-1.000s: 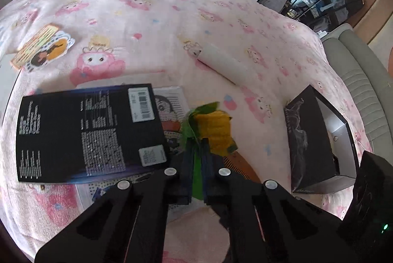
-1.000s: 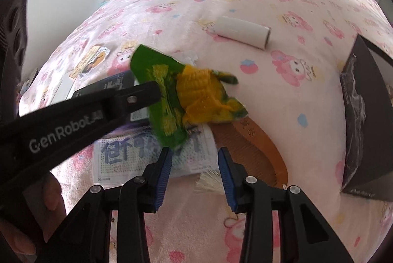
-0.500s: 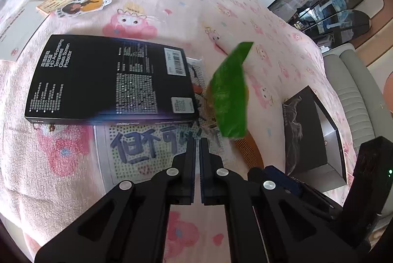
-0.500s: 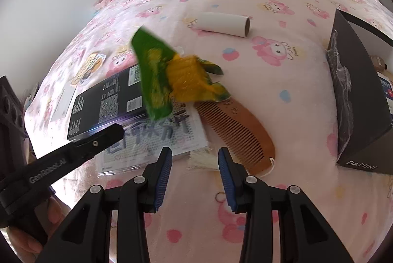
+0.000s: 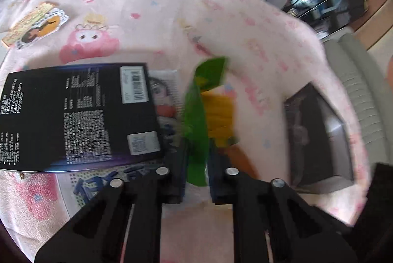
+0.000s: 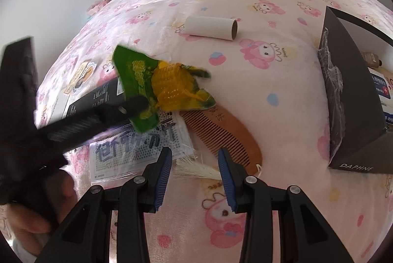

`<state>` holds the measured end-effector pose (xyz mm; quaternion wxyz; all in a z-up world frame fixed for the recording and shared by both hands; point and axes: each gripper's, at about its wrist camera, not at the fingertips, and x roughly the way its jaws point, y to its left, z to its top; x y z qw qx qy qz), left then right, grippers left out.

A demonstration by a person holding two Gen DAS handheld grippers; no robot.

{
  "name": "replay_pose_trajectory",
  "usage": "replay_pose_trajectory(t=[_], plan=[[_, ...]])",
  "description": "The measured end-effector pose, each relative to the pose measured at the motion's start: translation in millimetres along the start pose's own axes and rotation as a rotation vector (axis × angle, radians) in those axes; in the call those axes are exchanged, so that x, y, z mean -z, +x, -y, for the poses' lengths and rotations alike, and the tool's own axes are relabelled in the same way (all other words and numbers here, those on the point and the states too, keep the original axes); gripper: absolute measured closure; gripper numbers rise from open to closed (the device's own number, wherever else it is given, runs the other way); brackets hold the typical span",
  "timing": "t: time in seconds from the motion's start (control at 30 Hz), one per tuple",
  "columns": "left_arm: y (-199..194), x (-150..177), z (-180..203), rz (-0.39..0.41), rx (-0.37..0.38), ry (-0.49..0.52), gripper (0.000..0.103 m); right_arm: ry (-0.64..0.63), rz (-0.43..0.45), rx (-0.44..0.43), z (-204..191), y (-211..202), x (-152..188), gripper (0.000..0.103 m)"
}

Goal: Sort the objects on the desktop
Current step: 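Close the left gripper on the green-and-yellow snack bag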

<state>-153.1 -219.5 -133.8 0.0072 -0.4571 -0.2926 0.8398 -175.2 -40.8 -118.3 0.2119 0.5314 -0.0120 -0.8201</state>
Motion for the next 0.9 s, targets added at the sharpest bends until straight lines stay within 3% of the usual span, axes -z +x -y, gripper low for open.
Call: replay_pose_trajectory(t=[0.23,0.53,0.63,0.73,0.9], plan=[[8,21,-5,-0.040,-0.011,-0.026,0.103,0.044,-0.016,0.000,15,-2,8,0.068],[-42,59,-37,-0.039,0.019,-0.089,0.103,0.013,-0.011,-0.021,8,-14,23,0.068],[-51,62,-51,-0.056,0.016,-0.116,0.103,0.016,-0.027,-0.025,6,-7,23,0.067],[-51,60,-51,-0.051,-0.020,-0.087,0.102,0.006,-0.046,-0.029,0,1,23,0.066],[-48,53,-50,-0.057,-0.017,-0.070,0.097,-0.045,-0.056,-0.027,-10,7,20,0.064]])
